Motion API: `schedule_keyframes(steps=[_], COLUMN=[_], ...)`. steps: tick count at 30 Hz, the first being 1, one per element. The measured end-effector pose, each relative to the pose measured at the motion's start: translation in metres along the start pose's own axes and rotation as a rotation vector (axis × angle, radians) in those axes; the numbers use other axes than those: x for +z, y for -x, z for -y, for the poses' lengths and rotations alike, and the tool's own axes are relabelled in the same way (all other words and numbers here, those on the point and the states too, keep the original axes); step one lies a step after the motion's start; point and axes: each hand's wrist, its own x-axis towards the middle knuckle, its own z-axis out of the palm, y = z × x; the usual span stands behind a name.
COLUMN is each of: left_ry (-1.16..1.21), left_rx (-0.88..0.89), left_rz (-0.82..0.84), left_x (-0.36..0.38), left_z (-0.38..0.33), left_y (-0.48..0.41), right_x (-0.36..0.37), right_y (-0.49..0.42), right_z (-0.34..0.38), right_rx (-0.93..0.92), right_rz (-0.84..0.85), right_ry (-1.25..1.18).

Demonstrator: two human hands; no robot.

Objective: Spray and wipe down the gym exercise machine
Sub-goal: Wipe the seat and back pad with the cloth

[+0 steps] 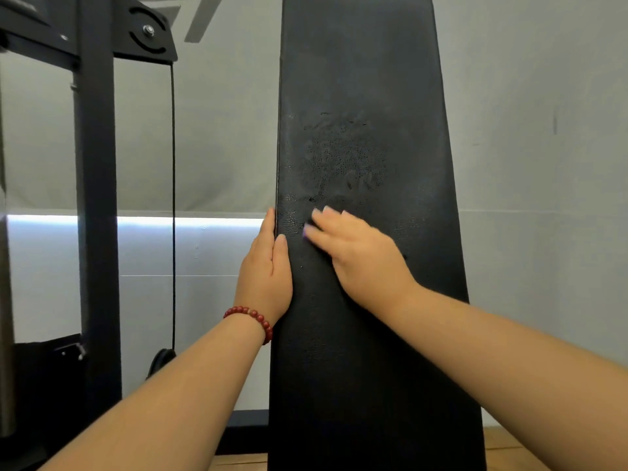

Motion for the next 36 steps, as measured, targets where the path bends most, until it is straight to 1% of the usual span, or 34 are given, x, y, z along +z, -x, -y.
schedule_keyframes(steps=[1,3,5,7,9,10,13,15,16,18,20,21,23,25,27,29,31,33,34,36], left_ry=[0.024,0.064,0.098,0.138,0.168,0.17,0.174,0.182,0.186,0.194,0.204,0.207,0.217,0.246,0.252,0.233,0.222,0.225,0.228,0.243], left_rx=[-0.01,-0.02,-0.016,-0.01,-0.012,-0.008,-0.001,-0.004,0.001,0.009,0.014,0.021,0.039,0.058,0.065,0.059,0.052,0.045,0.045,0.047], left_rz=[-0.005,-0.011,-0.013,-0.009,-0.002,0.004,0.011,-0.001,-0.013,-0.025,-0.025,-0.027,-0.033,-0.041,-0.048,-0.054,-0.05,-0.051,-0.057,-0.063], left_x=[0.0,0.0,-0.001,0.0,0.0,0.0,0.0,0.001,0.002,0.002,0.003,0.002,0.002,0.002,0.003,0.003,0.003,0.003,0.003,0.002], left_z=[0.0,0.001,0.002,0.004,0.007,0.008,0.013,0.016,0.017,0.018,0.018,0.017,0.015,0.015,0.017,0.018,0.019,0.018,0.018,0.016], left_y=[0.0,0.001,0.001,0.0,0.0,0.0,-0.002,-0.002,-0.002,-0.003,-0.002,-0.002,0.0,0.0,-0.001,0.0,0.0,0.0,0.0,0.0], right_x=[-0.002,-0.005,-0.001,0.004,0.009,0.012,0.009,0.005,0.005,0.008,0.011,0.013,0.014,0.01,0.004,0.002,0.004,0.007,0.01,0.01], right_y=[0.006,0.004,-0.013,-0.034,-0.039,-0.034,-0.008,-0.008,-0.016,-0.043,-0.066,-0.068,-0.053,-0.029,-0.016,-0.021,-0.038,-0.046,-0.042,-0.027], right_z=[0.002,-0.001,-0.004,-0.002,0.003,0.006,0.012,0.007,0.004,0.0,0.002,0.003,0.004,0.004,0.001,-0.005,-0.006,-0.001,0.001,0.003], right_rx=[-0.063,-0.101,-0.033,0.091,0.143,0.114,-0.062,-0.1,-0.084,0.035,0.13,0.115,-0.004,-0.113,-0.179,-0.2,-0.138,-0.095,-0.105,-0.188], right_rz=[0.035,0.043,-0.017,-0.07,-0.1,-0.086,-0.017,0.008,0.003,-0.02,-0.024,-0.022,-0.001,0.047,0.104,0.12,0.085,0.063,0.065,0.104], right_ry=[-0.017,-0.009,0.037,0.067,0.038,0.011,-0.04,-0.041,-0.019,0.014,-0.026,-0.033,-0.019,-0.055,-0.066,-0.025,0.018,0.011,-0.006,-0.052])
